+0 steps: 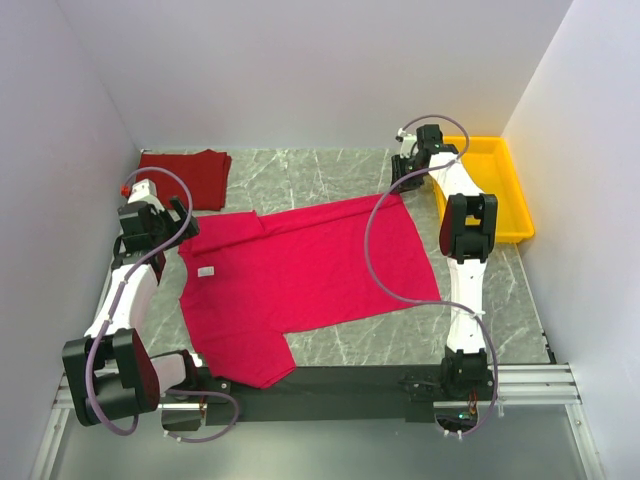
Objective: Fold and stack the t-shirts
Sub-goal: Fold the tshirt
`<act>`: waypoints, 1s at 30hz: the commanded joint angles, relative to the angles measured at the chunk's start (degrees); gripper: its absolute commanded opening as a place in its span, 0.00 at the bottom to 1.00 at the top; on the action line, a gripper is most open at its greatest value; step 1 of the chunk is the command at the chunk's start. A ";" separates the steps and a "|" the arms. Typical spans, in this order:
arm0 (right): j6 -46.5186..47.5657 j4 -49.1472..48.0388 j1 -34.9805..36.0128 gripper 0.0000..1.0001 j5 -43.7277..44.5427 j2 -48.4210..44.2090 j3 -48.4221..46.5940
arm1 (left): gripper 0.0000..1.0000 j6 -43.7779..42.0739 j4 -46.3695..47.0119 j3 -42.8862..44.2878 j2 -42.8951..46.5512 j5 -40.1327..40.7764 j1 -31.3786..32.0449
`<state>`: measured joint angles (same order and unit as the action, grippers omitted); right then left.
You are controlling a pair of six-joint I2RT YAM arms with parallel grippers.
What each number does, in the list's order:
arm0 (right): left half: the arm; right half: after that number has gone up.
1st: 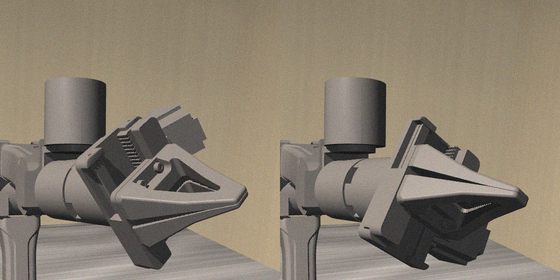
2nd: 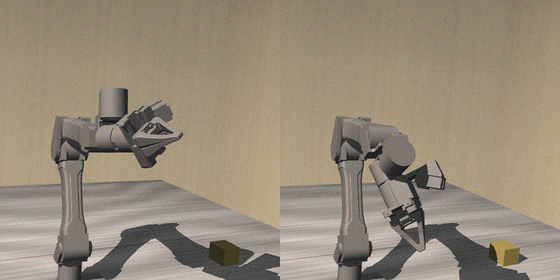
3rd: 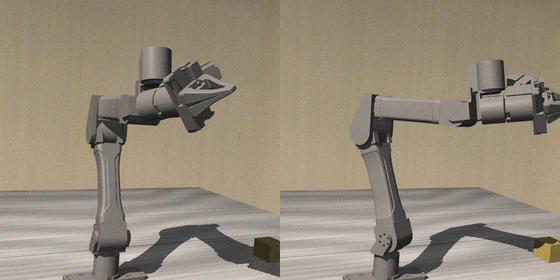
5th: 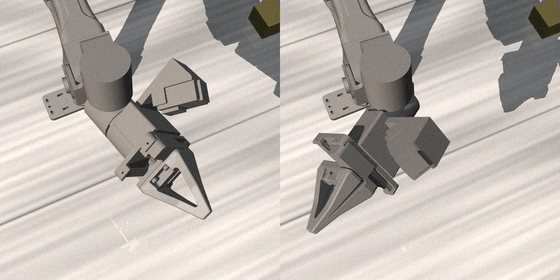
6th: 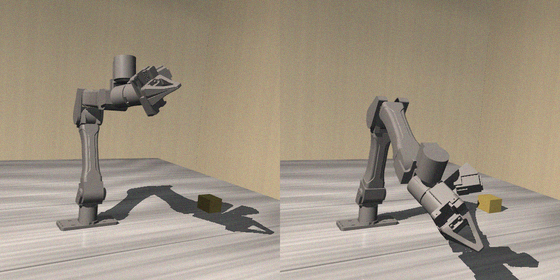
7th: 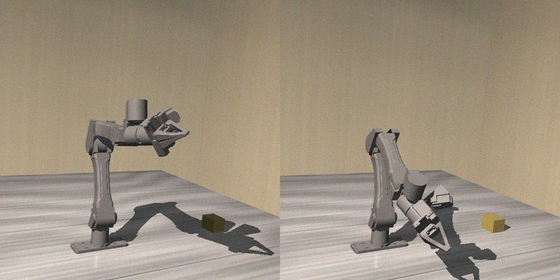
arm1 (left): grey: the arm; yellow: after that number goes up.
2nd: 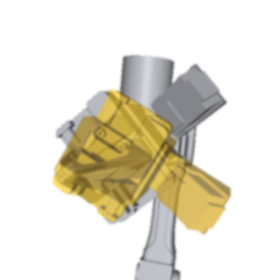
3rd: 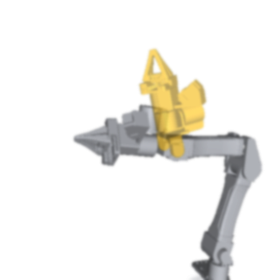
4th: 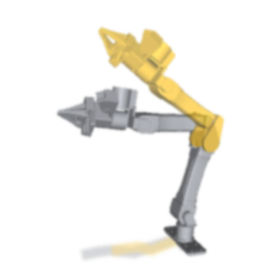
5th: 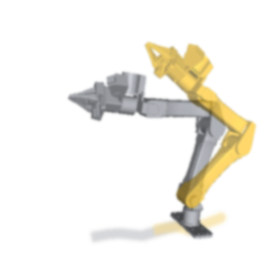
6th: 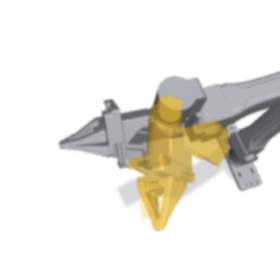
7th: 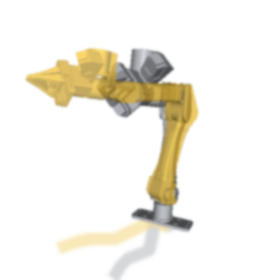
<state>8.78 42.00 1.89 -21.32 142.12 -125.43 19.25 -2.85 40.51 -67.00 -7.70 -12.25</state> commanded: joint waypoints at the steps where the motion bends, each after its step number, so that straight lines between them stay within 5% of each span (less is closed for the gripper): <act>1: 0.71 -2.18 0.04 0.32 -2.23 -2.81 1.32 | 0.89 0.00 0.13 -0.08 1.35 -0.38 -0.23; 11: 3.18 -7.45 -1.01 0.10 -6.36 -10.10 9.40 | 0.89 -0.17 0.04 -0.43 1.70 -0.38 -0.32; 16: 4.23 -9.74 -1.45 0.10 -7.42 -13.10 13.89 | 0.89 -0.17 0.13 -0.43 1.96 -0.56 -0.32; 21: 3.79 -10.88 -1.63 0.20 -5.84 -13.19 14.25 | 0.89 -0.26 0.04 -0.61 2.14 -0.65 -0.32; 30: 5.98 -9.48 -1.63 0.17 -6.72 -11.08 9.59 | 0.89 -0.70 -0.93 -0.52 3.10 -0.29 -0.32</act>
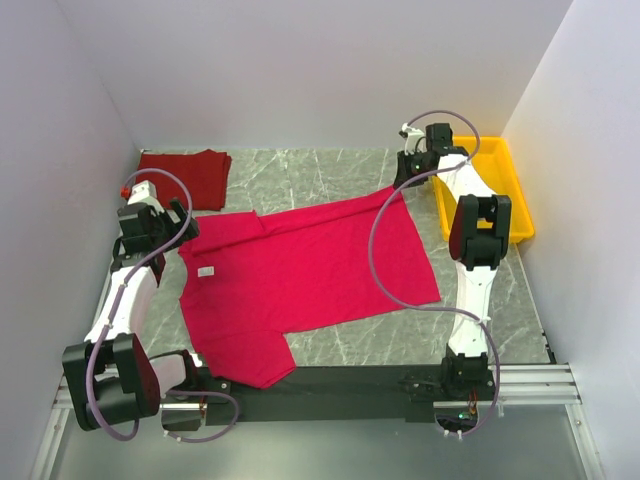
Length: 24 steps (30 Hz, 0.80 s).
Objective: Fold and stack the t-shirts
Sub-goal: Fold the tshirt
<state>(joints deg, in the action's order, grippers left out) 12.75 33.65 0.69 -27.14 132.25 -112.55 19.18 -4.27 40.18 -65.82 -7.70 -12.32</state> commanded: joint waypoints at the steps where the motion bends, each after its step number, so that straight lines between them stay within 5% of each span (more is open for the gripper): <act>1: 2.45 -1.22 -0.34 0.17 -1.08 -1.37 -3.11 | 0.89 -0.72 0.58 -0.37 2.01 -0.38 -0.16; 13: 16.33 0.27 -2.01 0.21 -10.39 -6.91 4.45 | 0.89 -1.34 0.32 -0.28 1.75 -0.73 -0.60; 24: 26.08 5.90 -2.01 0.23 -8.37 -9.99 7.96 | 0.89 -1.25 1.02 -0.28 1.31 -1.35 -0.69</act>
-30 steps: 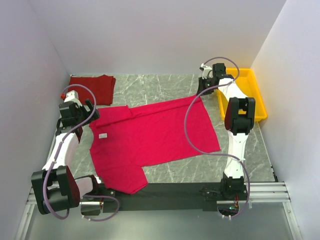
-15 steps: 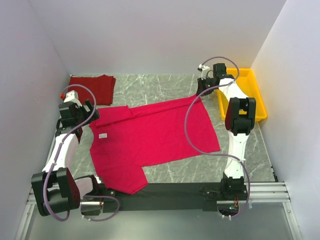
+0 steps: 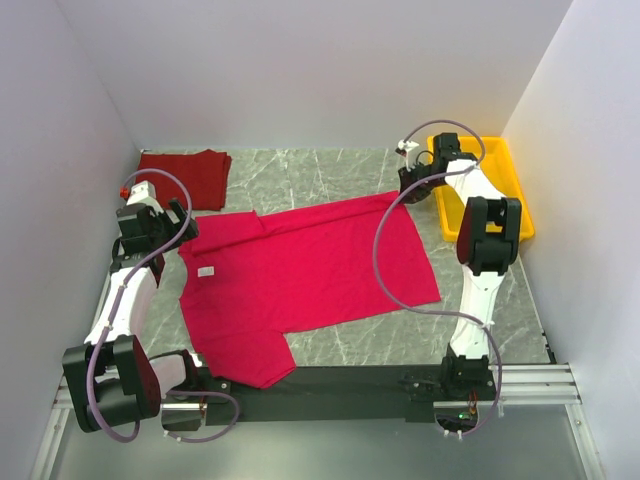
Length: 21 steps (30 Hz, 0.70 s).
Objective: Fold and stack the t-shirts
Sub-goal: Fold the tshirt
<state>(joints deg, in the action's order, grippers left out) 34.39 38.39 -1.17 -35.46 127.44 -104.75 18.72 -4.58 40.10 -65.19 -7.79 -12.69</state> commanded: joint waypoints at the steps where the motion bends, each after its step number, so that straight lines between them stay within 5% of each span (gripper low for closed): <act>1: 5.33 2.03 -0.15 0.24 0.30 -5.27 0.16 | 0.89 -0.79 1.33 -0.11 0.59 -1.43 -0.41; 7: 10.43 2.48 -0.59 0.41 8.91 -7.64 2.79 | 0.89 -1.58 1.41 0.16 0.59 -1.35 -0.50; 13: 11.40 1.60 -1.73 0.41 6.20 -10.89 4.03 | 0.88 -1.67 1.85 -0.02 -0.29 -2.40 -0.76; 17: 6.49 8.08 0.19 0.41 -0.03 -7.65 -3.34 | 0.88 -0.18 2.91 1.38 -2.66 -4.07 -0.76; 21: -0.19 5.03 2.92 0.41 -1.36 -8.34 -0.55 | 0.85 3.77 3.97 4.45 -10.19 -7.58 -0.67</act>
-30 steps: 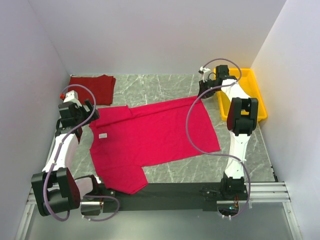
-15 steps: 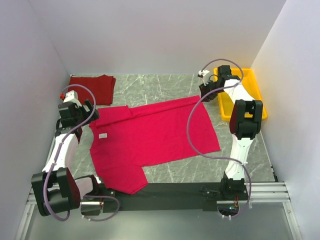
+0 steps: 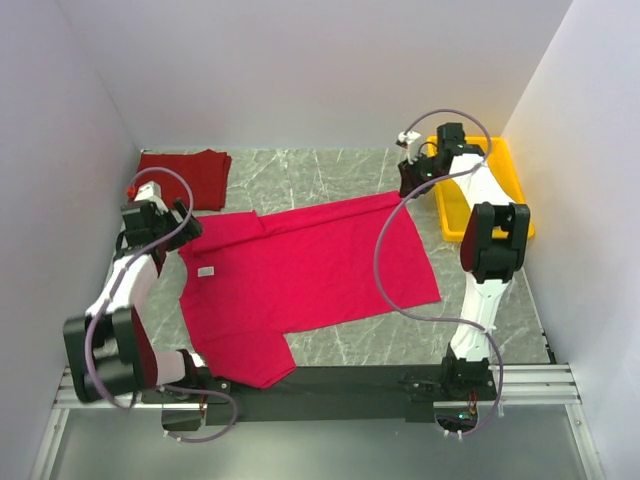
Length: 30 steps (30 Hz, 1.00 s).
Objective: Fold and stack the t-shirts
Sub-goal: Fold the tshirt
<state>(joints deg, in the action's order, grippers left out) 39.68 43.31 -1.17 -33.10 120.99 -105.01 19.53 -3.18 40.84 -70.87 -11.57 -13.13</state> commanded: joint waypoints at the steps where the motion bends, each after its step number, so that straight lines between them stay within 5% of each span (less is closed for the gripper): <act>1: -6.36 -0.24 3.19 0.41 -4.33 -1.98 0.07 | 0.82 3.41 2.13 4.85 -6.28 -3.89 -0.32; 15: -12.87 -5.16 3.19 0.41 -8.29 -8.57 12.28 | 0.66 3.15 -5.34 29.02 -35.81 -5.57 -0.15; 30: -14.81 -4.37 1.43 0.41 -9.96 -9.46 12.20 | 0.52 -2.21 -11.50 33.51 -41.45 -4.33 0.64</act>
<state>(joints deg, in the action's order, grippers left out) 25.56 39.38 0.49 -41.69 113.69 -91.77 19.62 -13.58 72.03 -111.57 -15.55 -12.99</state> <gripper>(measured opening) 0.411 0.526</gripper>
